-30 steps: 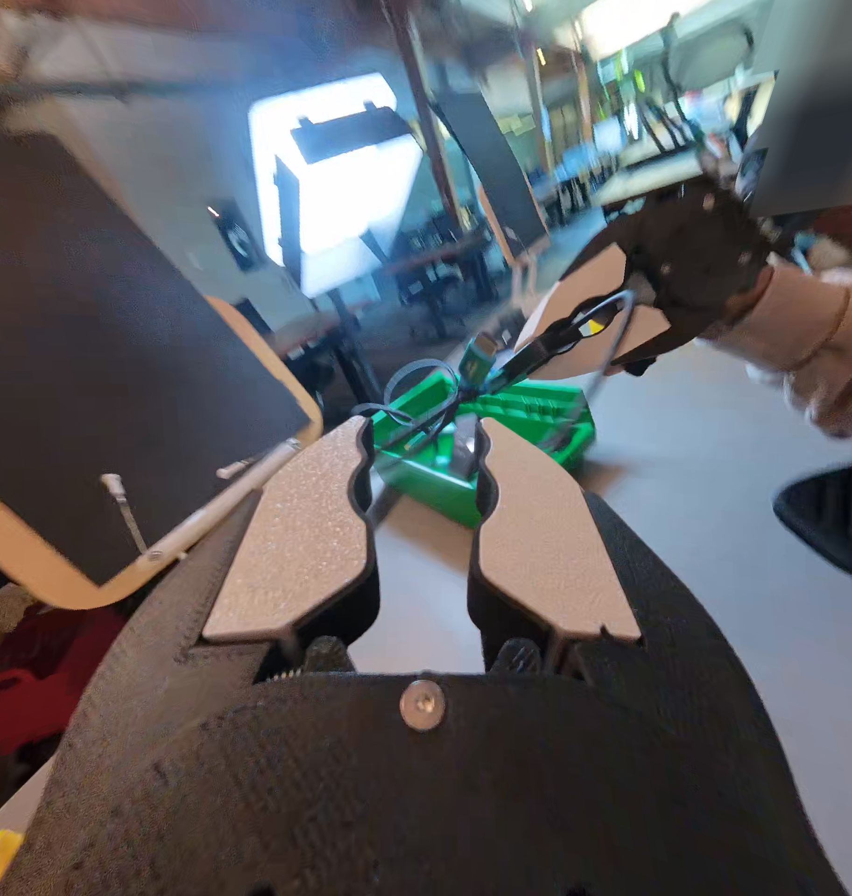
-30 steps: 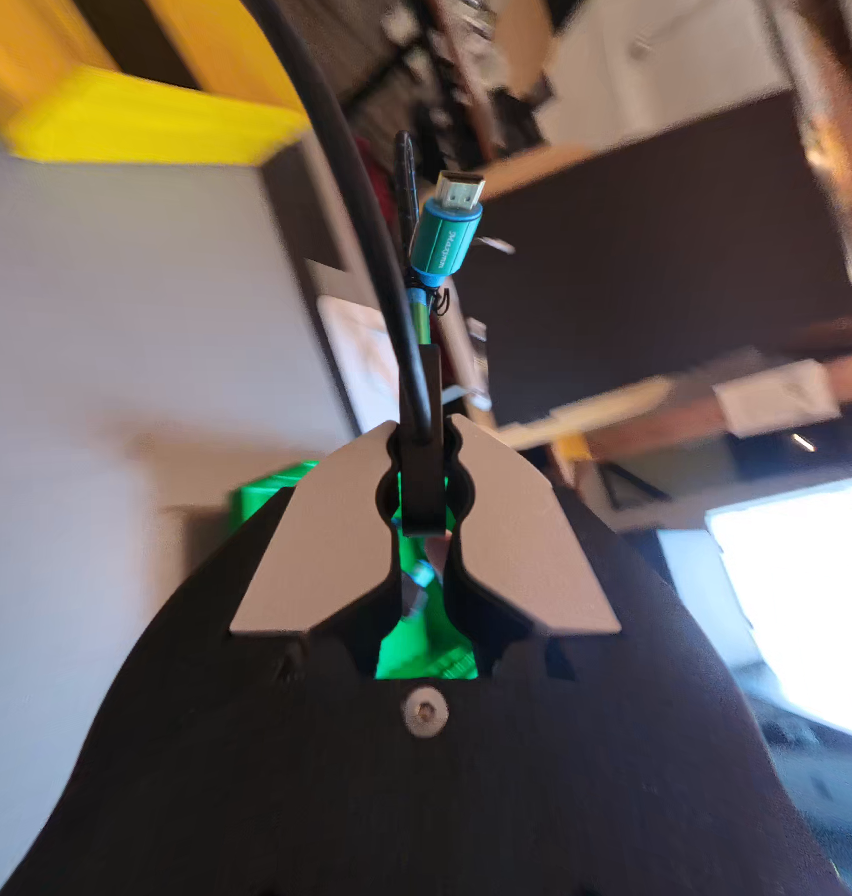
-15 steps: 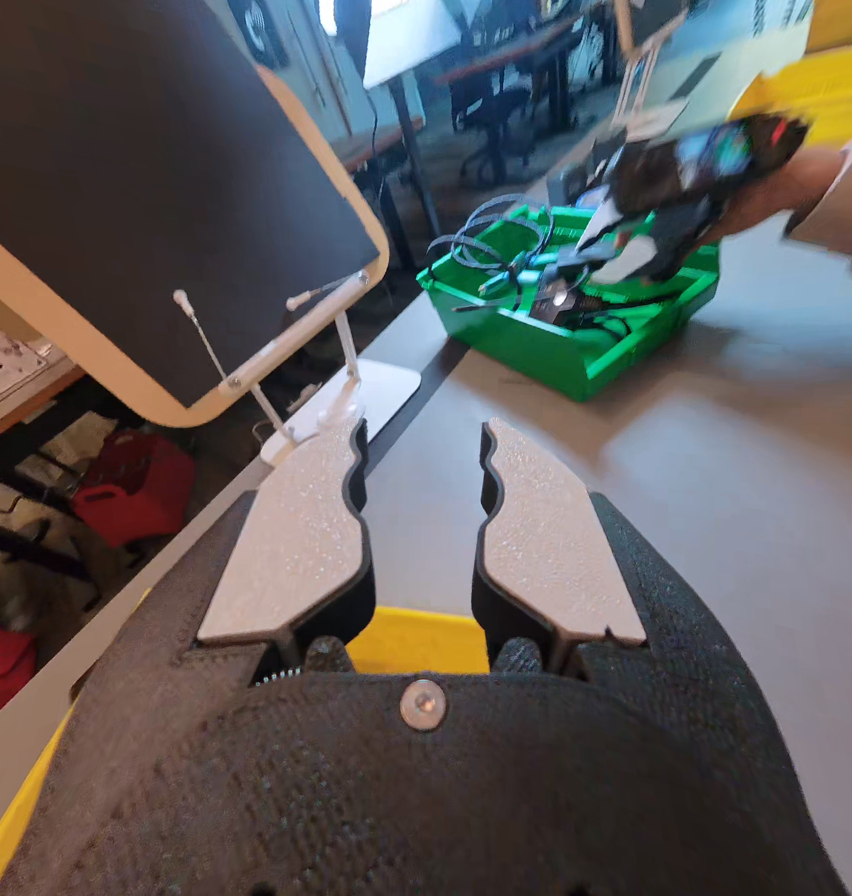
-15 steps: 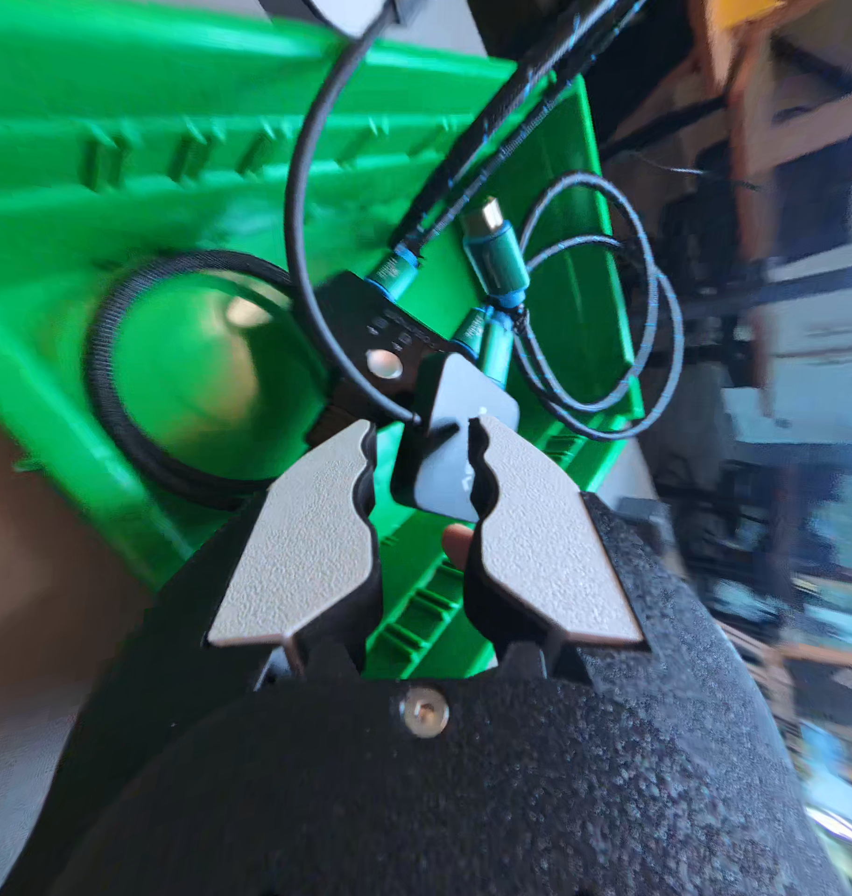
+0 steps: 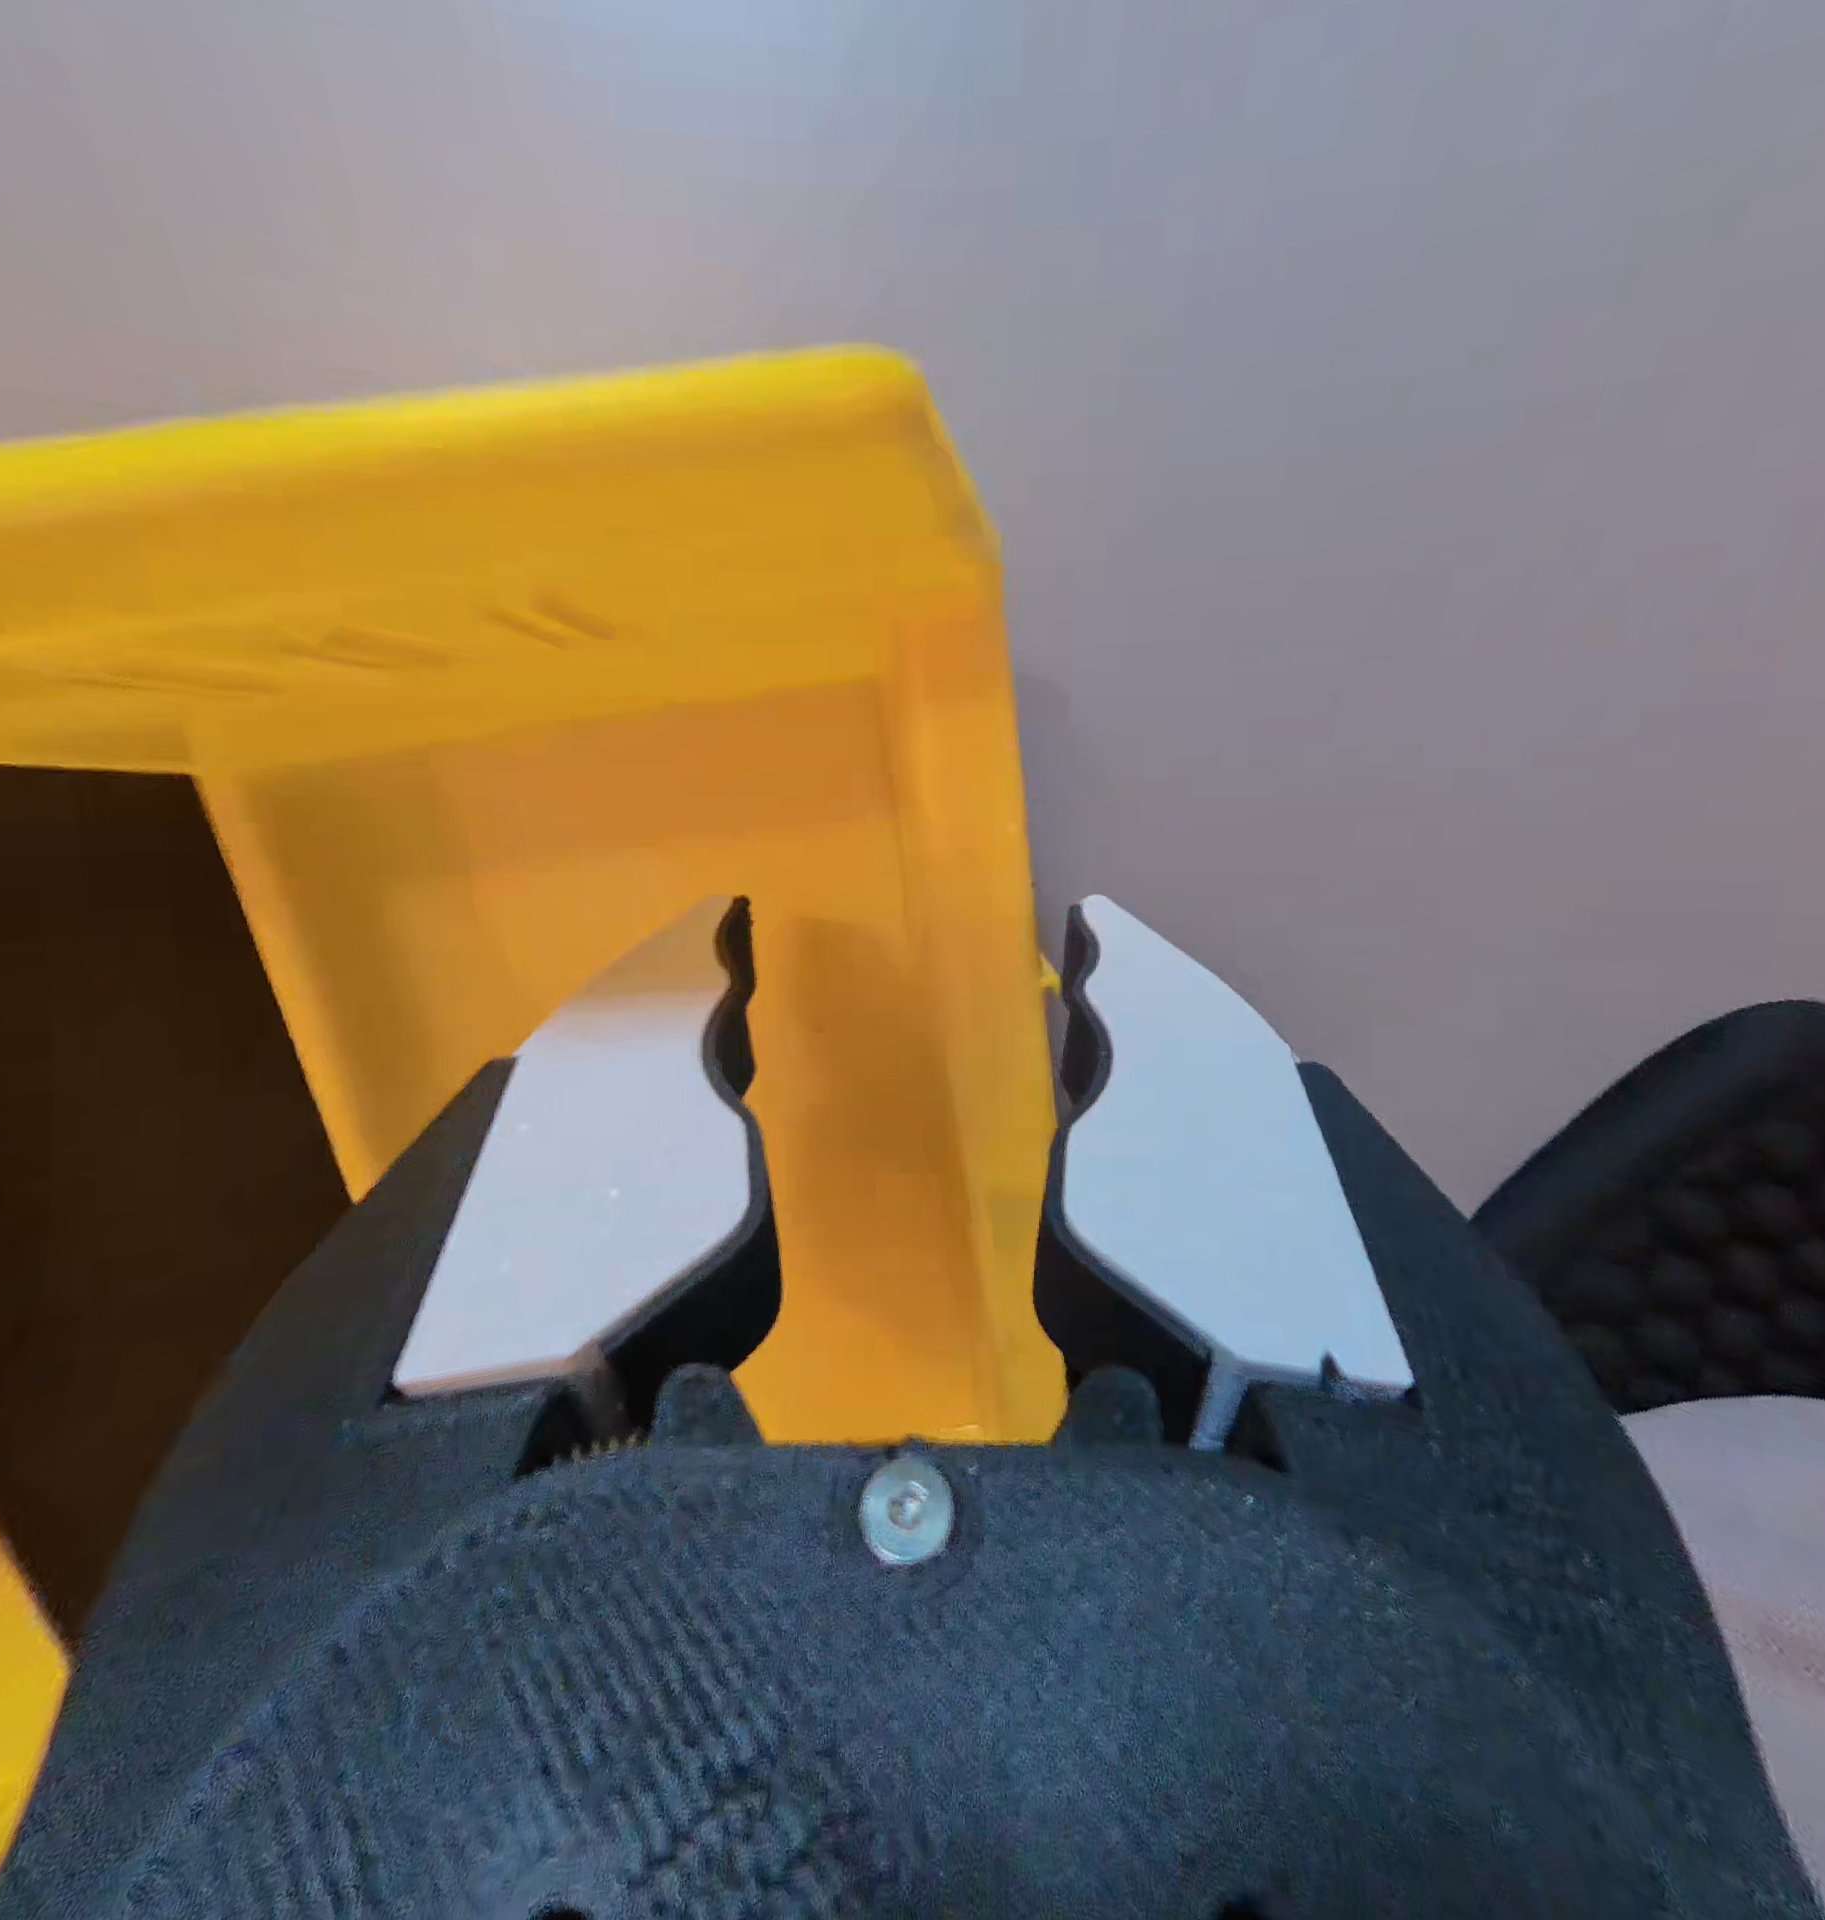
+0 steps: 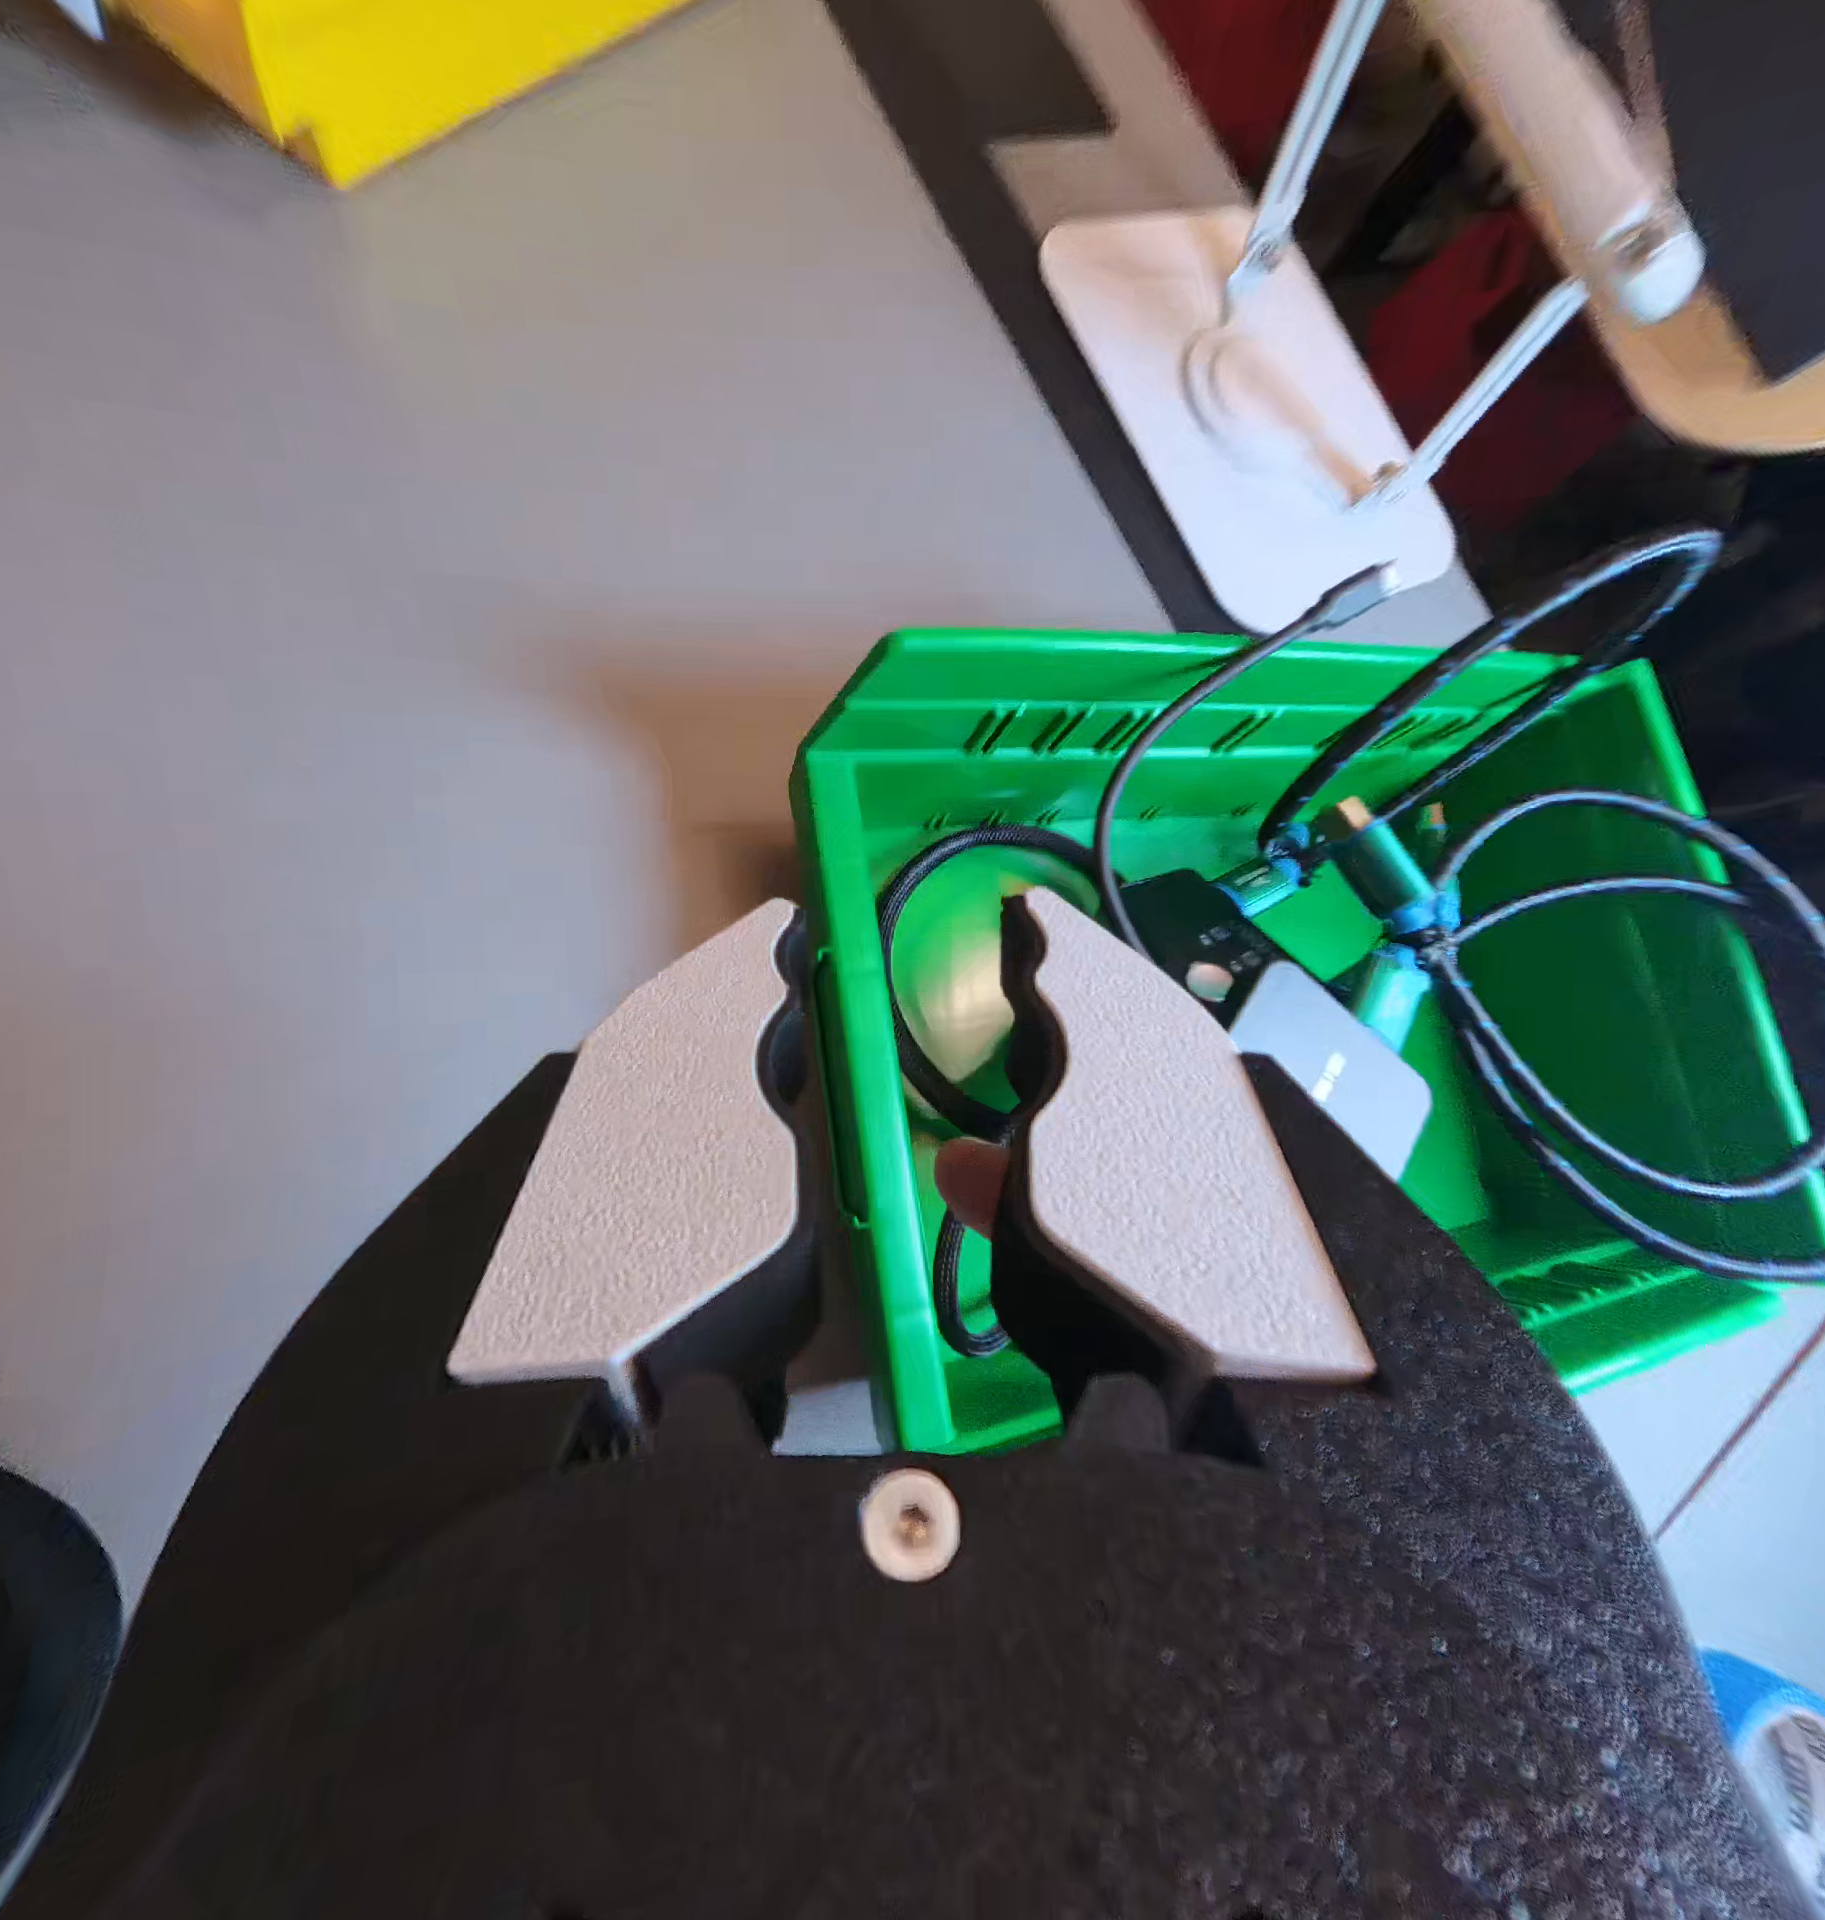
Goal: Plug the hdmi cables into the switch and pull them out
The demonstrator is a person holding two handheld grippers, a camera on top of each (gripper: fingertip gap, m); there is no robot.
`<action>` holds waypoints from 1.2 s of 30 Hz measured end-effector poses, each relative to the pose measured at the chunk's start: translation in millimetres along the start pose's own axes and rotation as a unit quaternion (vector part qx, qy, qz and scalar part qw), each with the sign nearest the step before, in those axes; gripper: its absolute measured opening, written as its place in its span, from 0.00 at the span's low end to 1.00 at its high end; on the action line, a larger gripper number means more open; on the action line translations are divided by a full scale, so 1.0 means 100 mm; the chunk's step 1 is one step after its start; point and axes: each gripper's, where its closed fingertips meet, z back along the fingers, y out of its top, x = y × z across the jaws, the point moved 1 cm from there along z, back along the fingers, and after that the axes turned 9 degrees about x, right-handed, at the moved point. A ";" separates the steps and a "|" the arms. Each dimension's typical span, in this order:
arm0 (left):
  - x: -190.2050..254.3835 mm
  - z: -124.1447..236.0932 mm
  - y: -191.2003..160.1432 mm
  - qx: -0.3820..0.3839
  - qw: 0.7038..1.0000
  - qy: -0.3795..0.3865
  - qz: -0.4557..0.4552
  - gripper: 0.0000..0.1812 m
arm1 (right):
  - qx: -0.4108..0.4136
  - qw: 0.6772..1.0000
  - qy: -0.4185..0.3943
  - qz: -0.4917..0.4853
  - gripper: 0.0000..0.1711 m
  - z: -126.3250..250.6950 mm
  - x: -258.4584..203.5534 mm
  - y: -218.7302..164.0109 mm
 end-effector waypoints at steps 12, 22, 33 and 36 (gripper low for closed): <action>0.03 -0.26 0.11 -0.084 0.992 0.046 -0.087 0.19 | -0.213 0.974 -0.003 0.075 0.19 -0.66 -0.15 -0.61; 0.47 -0.52 0.79 -0.022 0.960 0.057 -0.274 0.14 | -0.224 0.970 -0.018 0.096 0.21 -0.74 -0.13 -0.66; 0.33 -0.47 1.03 0.036 0.945 0.124 -0.300 0.15 | -0.198 0.972 -0.010 0.128 0.19 -0.90 -0.18 -0.64; 0.35 -0.52 1.09 0.049 0.943 0.129 -0.303 0.15 | -0.194 0.970 -0.008 0.147 0.16 -0.94 -0.21 -0.63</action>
